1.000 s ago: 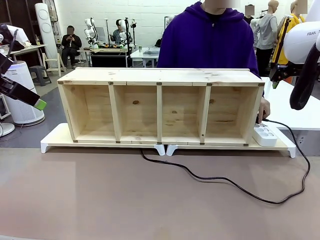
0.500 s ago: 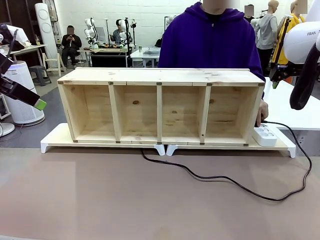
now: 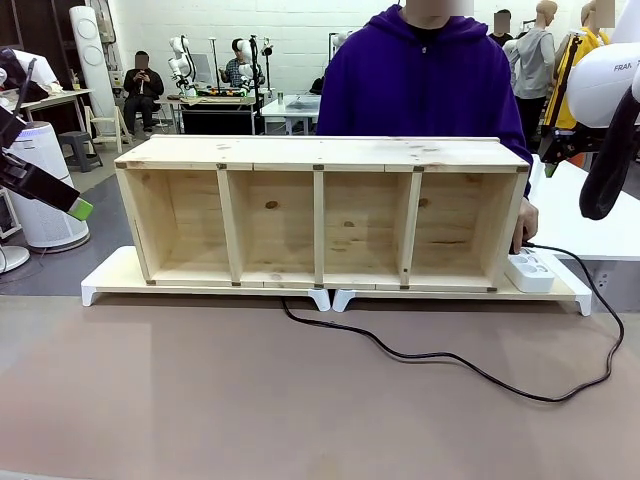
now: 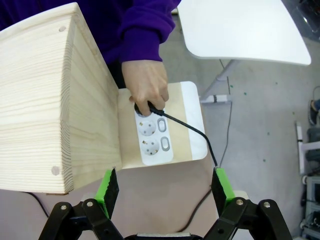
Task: Perform cable management.
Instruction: Release the Power Cable when the human grasps it.
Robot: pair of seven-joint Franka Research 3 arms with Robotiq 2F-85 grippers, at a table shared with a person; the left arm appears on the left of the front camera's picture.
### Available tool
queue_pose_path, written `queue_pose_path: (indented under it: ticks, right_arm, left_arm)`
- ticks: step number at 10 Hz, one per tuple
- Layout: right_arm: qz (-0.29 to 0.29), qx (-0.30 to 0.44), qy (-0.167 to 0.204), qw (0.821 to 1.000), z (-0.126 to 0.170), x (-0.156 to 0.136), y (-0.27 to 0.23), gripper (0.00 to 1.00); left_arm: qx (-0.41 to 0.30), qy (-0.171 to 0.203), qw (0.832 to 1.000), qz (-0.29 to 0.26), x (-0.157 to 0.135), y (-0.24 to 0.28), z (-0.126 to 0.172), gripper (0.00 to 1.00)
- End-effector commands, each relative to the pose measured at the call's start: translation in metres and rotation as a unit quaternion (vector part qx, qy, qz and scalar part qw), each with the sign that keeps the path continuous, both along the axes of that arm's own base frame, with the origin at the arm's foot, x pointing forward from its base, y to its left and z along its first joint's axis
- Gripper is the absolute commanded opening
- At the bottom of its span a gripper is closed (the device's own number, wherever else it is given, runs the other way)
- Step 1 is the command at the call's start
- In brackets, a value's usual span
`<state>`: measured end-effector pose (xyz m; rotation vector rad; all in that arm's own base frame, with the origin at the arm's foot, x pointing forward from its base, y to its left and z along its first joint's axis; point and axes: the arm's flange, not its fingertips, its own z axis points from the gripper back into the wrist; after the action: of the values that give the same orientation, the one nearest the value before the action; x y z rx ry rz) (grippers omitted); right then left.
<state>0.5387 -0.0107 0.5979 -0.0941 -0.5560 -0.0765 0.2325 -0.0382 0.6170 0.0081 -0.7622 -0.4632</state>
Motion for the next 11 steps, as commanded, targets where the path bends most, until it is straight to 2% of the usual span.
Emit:
queue_pose_path:
  ticks: [1, 11]
  right_arm:
    - [-0.001, 0.0, 0.002, 1.0, -0.0005, -0.0001, 0.0002, 0.96]
    - [-0.001, 0.0, 0.002, 1.0, -0.0005, -0.0001, 0.0002, 0.96]
  left_arm:
    - [0.002, -0.006, 1.0, -0.002, 0.0026, 0.0002, 0.0007, 1.0]
    - [0.002, -0.006, 1.0, -0.002, 0.0026, 0.0002, 0.0007, 1.0]
